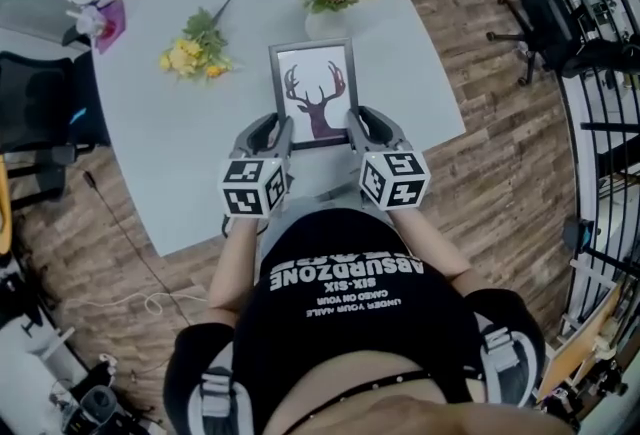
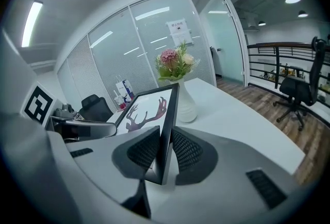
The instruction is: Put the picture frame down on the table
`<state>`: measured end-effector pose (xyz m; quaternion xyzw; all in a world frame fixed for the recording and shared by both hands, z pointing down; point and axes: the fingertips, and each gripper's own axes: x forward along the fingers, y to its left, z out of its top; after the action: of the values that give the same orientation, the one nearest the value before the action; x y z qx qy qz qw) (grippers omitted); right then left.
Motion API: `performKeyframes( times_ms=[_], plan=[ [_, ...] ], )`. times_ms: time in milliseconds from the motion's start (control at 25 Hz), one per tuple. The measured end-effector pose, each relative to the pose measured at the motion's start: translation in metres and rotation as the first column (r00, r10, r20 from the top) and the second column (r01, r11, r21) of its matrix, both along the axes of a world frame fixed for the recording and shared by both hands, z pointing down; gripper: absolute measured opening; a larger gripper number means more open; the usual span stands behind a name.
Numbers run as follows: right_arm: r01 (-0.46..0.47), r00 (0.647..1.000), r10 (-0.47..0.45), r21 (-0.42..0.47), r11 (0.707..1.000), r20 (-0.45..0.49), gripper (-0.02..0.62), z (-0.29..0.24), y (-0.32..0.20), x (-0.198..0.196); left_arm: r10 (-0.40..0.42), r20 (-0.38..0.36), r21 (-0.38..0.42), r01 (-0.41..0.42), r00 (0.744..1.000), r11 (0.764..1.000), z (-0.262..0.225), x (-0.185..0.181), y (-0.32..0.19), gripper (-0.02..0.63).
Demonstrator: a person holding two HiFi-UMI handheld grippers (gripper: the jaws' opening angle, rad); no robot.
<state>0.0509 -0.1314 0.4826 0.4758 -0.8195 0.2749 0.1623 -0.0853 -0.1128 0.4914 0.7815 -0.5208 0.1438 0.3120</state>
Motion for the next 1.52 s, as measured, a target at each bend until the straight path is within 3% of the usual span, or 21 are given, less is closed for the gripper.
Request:
performKeyframes(
  times_ms=[640, 1520],
  plan=[
    [0.046, 0.995, -0.054, -0.104, 0.994, -0.079, 0.087, 0.068, -0.001, -0.005, -0.011, 0.004, -0.144, 0.012, 1.000, 0.990, 0.076, -0.002, 0.005, 0.109],
    [0.038, 0.993, -0.060, -0.207, 0.978, -0.100, 0.087, 0.133, -0.013, -0.009, 0.005, 0.023, -0.229, 0.001, 1.000, 0.974, 0.135, -0.005, -0.006, 0.109]
  ],
)
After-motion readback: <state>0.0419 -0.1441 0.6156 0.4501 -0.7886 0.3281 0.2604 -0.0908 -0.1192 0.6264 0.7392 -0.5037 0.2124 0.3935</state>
